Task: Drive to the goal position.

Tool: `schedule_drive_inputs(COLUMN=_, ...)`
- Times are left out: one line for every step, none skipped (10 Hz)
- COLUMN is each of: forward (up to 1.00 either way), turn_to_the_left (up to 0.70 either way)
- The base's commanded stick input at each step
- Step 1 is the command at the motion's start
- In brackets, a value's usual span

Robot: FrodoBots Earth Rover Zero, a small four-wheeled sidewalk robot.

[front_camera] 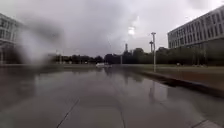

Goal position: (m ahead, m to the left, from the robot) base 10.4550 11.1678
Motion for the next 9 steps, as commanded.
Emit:
schedule_drive_inputs(forward=0.70, turn_to_the_left=0.00)
schedule_drive_inputs(forward=0.70, turn_to_the_left=0.00)
schedule_drive_inputs(forward=0.70, turn_to_the_left=0.00)
schedule_drive_inputs(forward=0.70, turn_to_the_left=0.00)
schedule_drive_inputs(forward=0.70, turn_to_the_left=0.00)
schedule_drive_inputs(forward=0.70, turn_to_the_left=0.00)
schedule_drive_inputs(forward=0.70, turn_to_the_left=0.00)
schedule_drive_inputs(forward=0.70, turn_to_the_left=0.00)
schedule_drive_inputs(forward=0.70, turn_to_the_left=0.00)
